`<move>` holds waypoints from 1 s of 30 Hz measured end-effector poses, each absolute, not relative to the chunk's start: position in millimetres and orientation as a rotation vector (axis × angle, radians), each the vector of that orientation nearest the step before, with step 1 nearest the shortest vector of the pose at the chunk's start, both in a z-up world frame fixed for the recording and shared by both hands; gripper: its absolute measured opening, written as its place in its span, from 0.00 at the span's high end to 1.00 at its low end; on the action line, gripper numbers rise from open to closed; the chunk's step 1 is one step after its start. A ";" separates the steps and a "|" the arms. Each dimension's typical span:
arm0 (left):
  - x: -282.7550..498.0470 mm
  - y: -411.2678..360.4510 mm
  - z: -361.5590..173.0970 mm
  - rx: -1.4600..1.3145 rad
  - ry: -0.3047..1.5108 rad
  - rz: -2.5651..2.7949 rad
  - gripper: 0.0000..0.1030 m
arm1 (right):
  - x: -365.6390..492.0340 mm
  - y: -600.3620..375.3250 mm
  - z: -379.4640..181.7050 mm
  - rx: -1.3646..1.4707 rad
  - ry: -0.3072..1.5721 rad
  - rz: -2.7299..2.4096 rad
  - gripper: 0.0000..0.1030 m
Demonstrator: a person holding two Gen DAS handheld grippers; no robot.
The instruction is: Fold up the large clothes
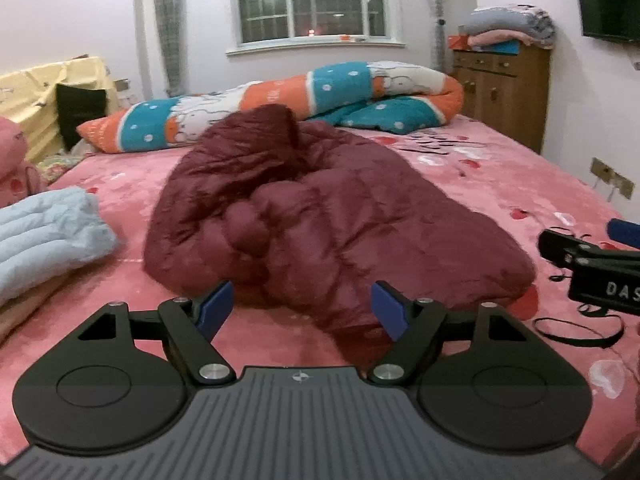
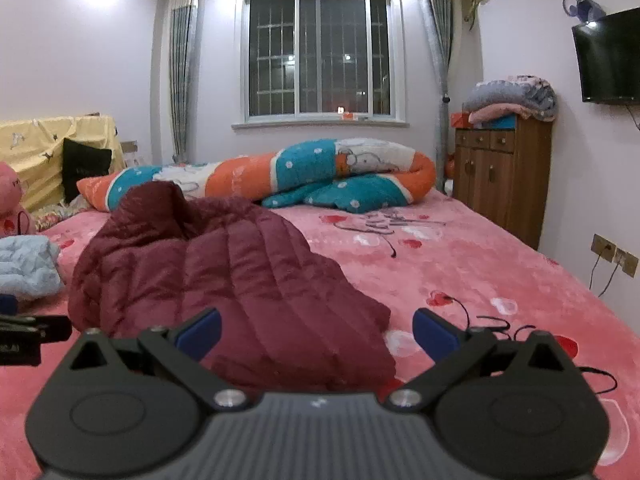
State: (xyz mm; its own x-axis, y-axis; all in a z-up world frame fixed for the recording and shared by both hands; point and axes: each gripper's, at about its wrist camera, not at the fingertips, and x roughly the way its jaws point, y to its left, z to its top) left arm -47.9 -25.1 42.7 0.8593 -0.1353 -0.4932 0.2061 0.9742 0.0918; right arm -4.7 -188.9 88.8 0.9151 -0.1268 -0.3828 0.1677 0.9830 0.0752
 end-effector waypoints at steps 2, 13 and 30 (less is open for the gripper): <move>-48.6 -33.5 40.3 0.157 0.502 -0.216 0.10 | -6.0 -194.3 87.8 0.120 0.380 -0.152 0.02; -58.1 -96.1 13.6 0.377 0.446 -0.491 0.10 | 0.7 -243.1 72.9 0.237 0.417 -0.224 0.08; -26.4 -194.6 -57.3 0.898 0.255 -0.444 0.00 | 7.1 -282.3 55.4 0.432 0.497 -0.256 0.14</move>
